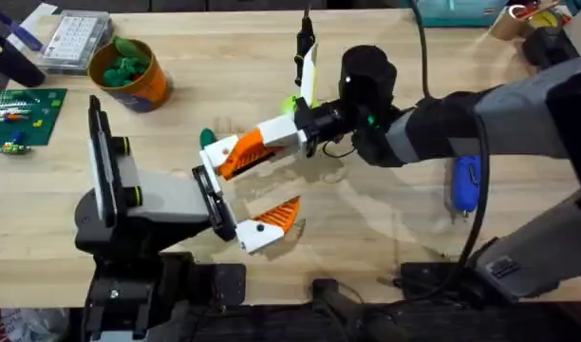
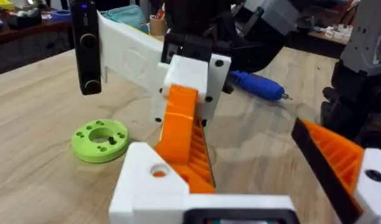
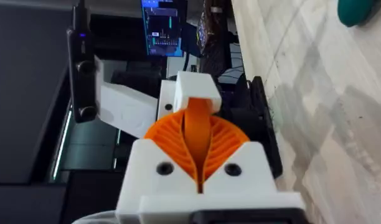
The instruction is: Pick up the gripper from the table and insert it into the empty holder that is missing its gripper. Then pick up a screw, insert it into the mounting hole, and use the screwdriver to tighten it. Finally, clean up the table by picking up the vegetable and placing it into the bucket.
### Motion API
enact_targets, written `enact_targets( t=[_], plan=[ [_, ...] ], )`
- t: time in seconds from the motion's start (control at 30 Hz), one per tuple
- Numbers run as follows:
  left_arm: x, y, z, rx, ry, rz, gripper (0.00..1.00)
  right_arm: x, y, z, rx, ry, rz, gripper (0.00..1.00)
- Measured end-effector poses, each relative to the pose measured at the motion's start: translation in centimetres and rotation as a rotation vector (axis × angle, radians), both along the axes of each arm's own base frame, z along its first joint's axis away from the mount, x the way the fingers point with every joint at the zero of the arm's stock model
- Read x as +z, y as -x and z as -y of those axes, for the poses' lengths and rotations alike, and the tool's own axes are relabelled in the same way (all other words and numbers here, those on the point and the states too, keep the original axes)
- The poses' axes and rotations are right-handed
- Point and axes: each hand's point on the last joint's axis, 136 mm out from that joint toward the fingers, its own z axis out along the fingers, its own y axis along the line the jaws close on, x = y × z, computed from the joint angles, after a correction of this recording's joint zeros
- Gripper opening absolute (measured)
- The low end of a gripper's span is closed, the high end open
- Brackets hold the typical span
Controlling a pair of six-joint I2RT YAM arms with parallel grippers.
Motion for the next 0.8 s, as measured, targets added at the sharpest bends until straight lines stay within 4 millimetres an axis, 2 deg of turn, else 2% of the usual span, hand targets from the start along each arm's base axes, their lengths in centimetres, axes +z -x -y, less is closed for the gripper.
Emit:
enact_targets(
  t=[0.03, 0.13, 0.17, 0.33, 0.5, 0.73, 0.8],
  plan=[
    [0.0, 0.0, 0.0, 0.000, 0.000, 0.000, 0.987, 0.0, 0.0, 0.0, -0.001, 0.001, -0.001, 0.062],
    [0.0, 0.0, 0.0, -0.001, -0.001, 0.004, 0.987, -0.4, -0.4, 0.1, -0.023, 0.010, -0.004, 0.296],
    [0.0, 0.1, 0.0, -0.004, -0.003, 0.007, 0.987, -0.9, -0.6, 0.3, -0.040, 0.021, -0.011, 0.433],
    [0.0, 0.1, 0.1, -0.009, -0.005, 0.012, 0.987, -1.2, -1.4, 0.8, -0.063, 0.024, -0.014, 0.512],
    [0.0, 1.2, 0.6, -0.075, 0.002, 0.005, 0.987, -1.3, -2.9, 1.4, -0.120, 0.028, -0.012, 0.593],
    [0.0, 1.5, 0.8, -0.095, 0.004, 0.002, 0.987, -1.2, -3.1, 1.4, -0.131, 0.030, -0.023, 0.672],
    [0.0, 1.5, 0.8, -0.095, 0.004, 0.002, 0.986, -1.2, -3.1, 1.5, -0.127, 0.031, -0.028, 0.722]
  ],
)
